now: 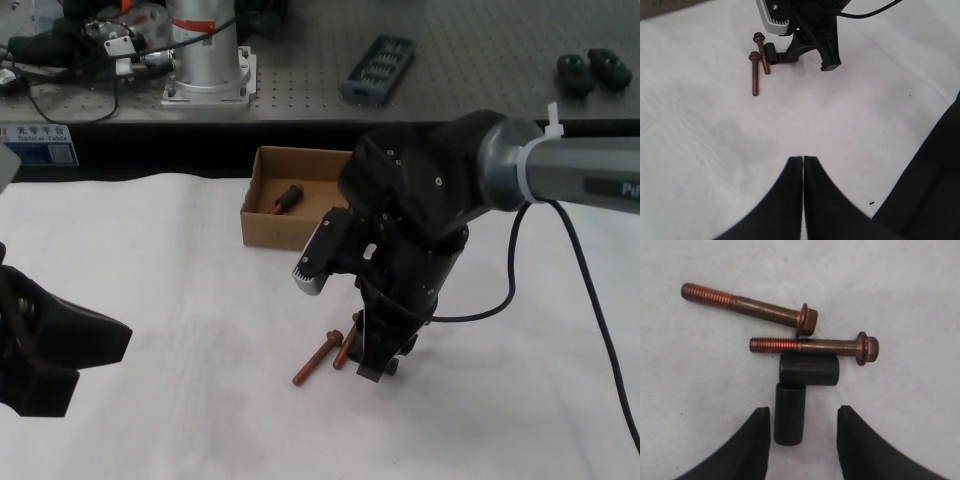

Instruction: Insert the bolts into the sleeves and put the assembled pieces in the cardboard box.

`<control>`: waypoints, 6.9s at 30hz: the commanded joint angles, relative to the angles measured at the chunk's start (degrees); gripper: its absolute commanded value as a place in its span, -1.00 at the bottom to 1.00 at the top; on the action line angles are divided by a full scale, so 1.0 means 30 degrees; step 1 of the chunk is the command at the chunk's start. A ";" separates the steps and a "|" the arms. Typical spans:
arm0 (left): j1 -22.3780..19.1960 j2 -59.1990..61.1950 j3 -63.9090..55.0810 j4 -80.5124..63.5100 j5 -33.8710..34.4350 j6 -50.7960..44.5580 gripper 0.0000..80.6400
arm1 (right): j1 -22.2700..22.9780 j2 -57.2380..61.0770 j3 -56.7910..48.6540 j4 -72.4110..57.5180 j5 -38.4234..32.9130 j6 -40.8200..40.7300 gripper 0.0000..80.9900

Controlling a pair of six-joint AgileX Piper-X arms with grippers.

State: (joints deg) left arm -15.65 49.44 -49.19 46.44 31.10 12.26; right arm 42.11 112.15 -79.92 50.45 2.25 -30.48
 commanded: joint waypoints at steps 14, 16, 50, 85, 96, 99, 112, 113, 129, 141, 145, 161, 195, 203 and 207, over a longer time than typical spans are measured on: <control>-0.0023 -0.0148 0.0008 -0.0084 -0.0014 0.0194 -0.98 | -0.0038 0.1370 -0.0047 0.0021 -0.0077 -0.0003 -0.20; -0.0023 -0.0148 0.0008 -0.0084 -0.0014 0.0194 -0.98 | -0.0038 0.1407 -0.0047 0.0015 -0.0077 -0.0003 -0.20; -0.0023 0.0957 0.0008 -0.0446 -0.1187 0.1569 -0.98 | -0.1242 -0.1967 -0.0042 0.4080 -0.2940 0.2160 -0.93; -0.4265 1.9387 -0.7221 -1.0155 -0.3450 -0.0936 -0.19 | -0.1336 -1.5463 0.8610 0.5364 -0.2943 0.4314 -0.93; -0.4412 2.1426 -0.9013 -0.7456 -0.3734 -0.0477 -0.19 | -0.1376 -1.5425 0.8629 0.4377 -0.2943 0.4228 -0.93; -0.4599 2.1416 -0.9013 -0.6947 -0.3734 -0.0258 -0.19 | -0.1376 -1.5425 0.8629 0.4083 -0.2943 0.4228 -0.93; -0.5356 2.1538 -0.9013 -0.7216 -0.5920 0.1067 -0.19 | -0.1376 -1.5425 0.8629 0.4088 -0.2943 0.4228 -0.93; -0.5356 2.1538 -0.9013 -0.7216 -0.6215 0.1147 -0.19 | -0.1376 -1.5425 0.8629 0.4088 -0.2943 0.4228 -0.93; -0.5370 2.1705 -0.9013 -0.7216 -0.6566 0.1201 -0.19 | -0.1376 -1.5425 0.8629 0.4084 -0.2943 0.4139 -0.93; -0.5401 2.2600 -0.9013 -0.7377 -0.6106 0.1063 -0.49 | -0.1376 -1.5425 0.8629 0.4178 -0.2943 0.4141 -0.93; -0.5401 2.2600 -0.9013 -0.7377 -0.6053 0.1063 -0.85 | -0.1376 -1.5425 0.8629 0.4178 -0.2943 0.4141 -0.93; -0.5134 1.8281 -0.8864 -0.6537 -0.6729 0.0396 -0.98 | -0.1376 -1.5425 0.8629 0.4122 -0.2943 0.4141 -0.93; -0.1690 0.8179 0.3753 -3.1253 0.3617 -1.9649 -0.98 | 0.0019 -1.1924 0.8629 -1.1609 -1.6090 1.1561 -0.93; -0.1690 0.8179 0.3753 -3.1681 0.4098 -2.0136 -0.98 | 0.0019 -1.1931 0.8629 -1.4100 -1.5913 1.2946 -0.93; -0.1690 0.8179 0.3753 -3.3065 0.4098 -2.0662 -0.98 | 0.0019 -1.1931 0.8629 -1.4095 -1.5863 1.3314 -0.93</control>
State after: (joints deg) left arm -20.80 74.72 -37.62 -46.47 42.27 -47.26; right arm 42.03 76.44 -53.90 8.92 -44.98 9.07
